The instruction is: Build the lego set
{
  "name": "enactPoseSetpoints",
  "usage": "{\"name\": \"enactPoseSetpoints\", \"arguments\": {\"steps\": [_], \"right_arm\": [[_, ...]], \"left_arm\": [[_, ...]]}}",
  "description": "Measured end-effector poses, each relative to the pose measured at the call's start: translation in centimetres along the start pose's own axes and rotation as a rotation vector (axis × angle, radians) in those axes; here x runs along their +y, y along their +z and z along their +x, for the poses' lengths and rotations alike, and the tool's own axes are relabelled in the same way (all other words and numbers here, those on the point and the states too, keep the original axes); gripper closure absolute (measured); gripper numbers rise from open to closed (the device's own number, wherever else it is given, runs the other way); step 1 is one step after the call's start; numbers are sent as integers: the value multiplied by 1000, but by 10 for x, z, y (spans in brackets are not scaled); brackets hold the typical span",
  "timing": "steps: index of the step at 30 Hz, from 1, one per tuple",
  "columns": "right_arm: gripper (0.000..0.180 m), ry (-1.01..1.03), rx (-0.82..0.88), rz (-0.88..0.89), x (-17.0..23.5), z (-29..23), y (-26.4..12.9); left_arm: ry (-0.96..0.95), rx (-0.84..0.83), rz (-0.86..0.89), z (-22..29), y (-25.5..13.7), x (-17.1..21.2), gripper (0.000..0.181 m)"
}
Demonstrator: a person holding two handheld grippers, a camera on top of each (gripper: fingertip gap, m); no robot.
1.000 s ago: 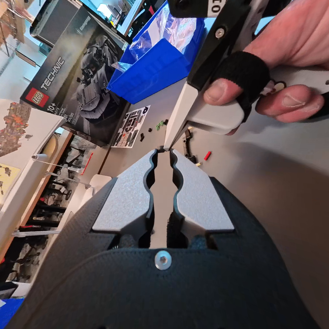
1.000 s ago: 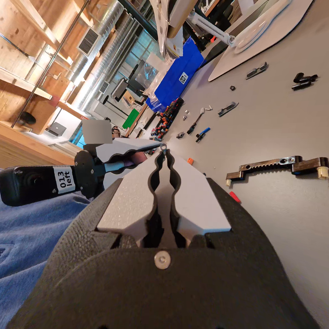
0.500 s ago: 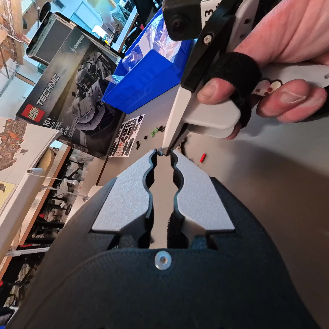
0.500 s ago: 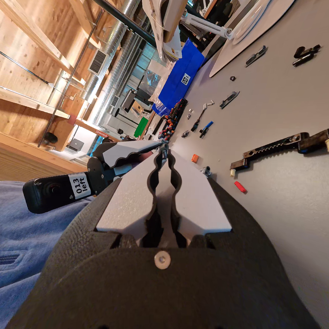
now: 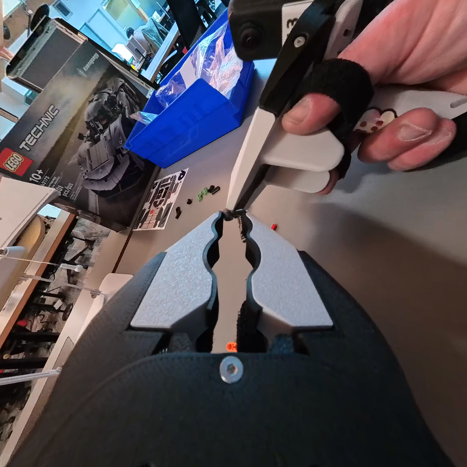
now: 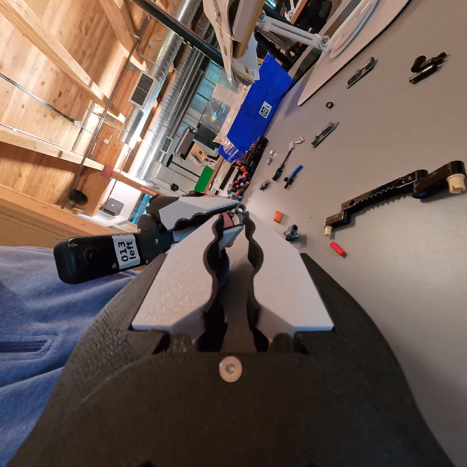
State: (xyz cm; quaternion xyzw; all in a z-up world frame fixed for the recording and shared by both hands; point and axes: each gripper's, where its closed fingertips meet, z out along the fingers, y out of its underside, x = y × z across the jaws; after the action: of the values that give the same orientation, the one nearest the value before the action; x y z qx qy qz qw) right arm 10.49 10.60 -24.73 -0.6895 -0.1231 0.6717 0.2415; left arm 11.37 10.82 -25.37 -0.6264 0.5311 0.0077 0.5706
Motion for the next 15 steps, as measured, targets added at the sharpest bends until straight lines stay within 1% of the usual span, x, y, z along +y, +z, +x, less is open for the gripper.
{"name": "enactPoseSetpoints", "arguments": {"steps": [5,15], "right_arm": [[168,-8,13,39,-3,0,-4],[166,18,13,80,-2,1,-7]], "left_arm": [[-20,-12,12,0,1,-3,169],[-43,-8,13,3,5,-6,168]]}}
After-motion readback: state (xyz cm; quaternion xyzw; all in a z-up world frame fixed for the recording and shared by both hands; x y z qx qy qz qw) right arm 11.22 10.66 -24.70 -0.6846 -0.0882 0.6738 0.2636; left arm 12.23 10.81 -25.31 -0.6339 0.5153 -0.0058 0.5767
